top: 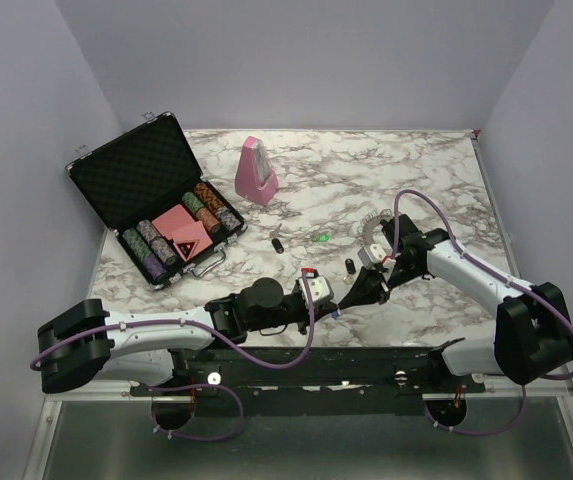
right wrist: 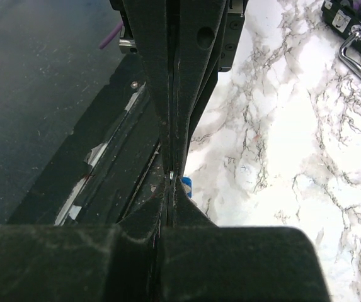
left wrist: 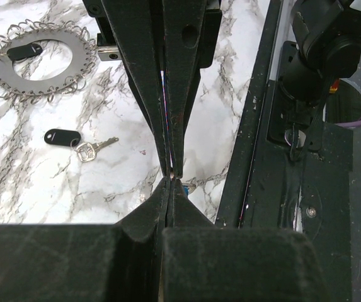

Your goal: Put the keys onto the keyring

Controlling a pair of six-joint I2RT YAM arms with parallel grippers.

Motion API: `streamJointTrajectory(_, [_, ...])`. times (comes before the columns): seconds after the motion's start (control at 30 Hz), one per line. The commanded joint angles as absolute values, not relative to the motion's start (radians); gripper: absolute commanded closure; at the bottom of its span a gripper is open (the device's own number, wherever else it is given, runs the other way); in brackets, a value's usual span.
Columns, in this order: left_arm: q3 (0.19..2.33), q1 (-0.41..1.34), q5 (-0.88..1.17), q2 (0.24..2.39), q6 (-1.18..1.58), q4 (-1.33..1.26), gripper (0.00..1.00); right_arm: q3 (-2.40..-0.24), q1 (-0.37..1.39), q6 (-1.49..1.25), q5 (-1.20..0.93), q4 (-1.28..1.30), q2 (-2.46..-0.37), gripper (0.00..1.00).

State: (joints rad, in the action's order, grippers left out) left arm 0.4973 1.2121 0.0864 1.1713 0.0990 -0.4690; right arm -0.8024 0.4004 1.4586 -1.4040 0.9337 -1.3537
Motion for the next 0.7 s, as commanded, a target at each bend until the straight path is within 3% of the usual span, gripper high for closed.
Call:
streamJointTrajectory(0.0, [0.523, 1.213, 0.075, 1.174, 0.109, -0.486, 1.0, -0.808, 0.41, 1.456, -1.408, 0.936, -1.348, 1.0])
streamJointTrajectory(0.03, [0.522, 1.213, 0.072, 1.169, 0.109, -0.491, 1.0, -0.813, 0.408, 1.451, -1.408, 0.94, -1.348, 1.0])
streamJointTrajectory(0.07, [0.511, 1.213, 0.069, 1.16, 0.113, -0.502, 0.93, -0.821, 0.408, 1.444, -1.404, 0.943, -1.347, 1.0])
streamJointTrajectory(0.2, [0.396, 1.212, 0.04, 1.06, 0.133, -0.641, 0.43, -0.839, 0.407, 1.439, -1.393, 0.963, -1.347, 1.0])
streamJointTrajectory(0.27, [0.312, 1.212, 0.015, 0.985, 0.127, -0.724, 0.34, -0.847, 0.405, 1.465, -1.396, 0.986, -1.347, 1.0])
streamJointTrajectory(0.37, [0.209, 1.203, 0.008, 0.872, 0.115, -0.799, 0.27, -0.853, 0.4, 1.529, -1.407, 1.046, -1.345, 1.0])
streamJointTrajectory(0.5, [0.15, 1.193, 0.037, 0.779, 0.077, -0.775, 0.28, -0.85, 0.394, 1.626, -1.436, 1.118, -1.347, 1.0])
streamJointTrajectory(0.67, [0.175, 1.189, 0.112, 0.811, 0.057, -0.781, 0.42, -0.841, 0.39, 1.741, -1.494, 1.18, -1.356, 1.0])
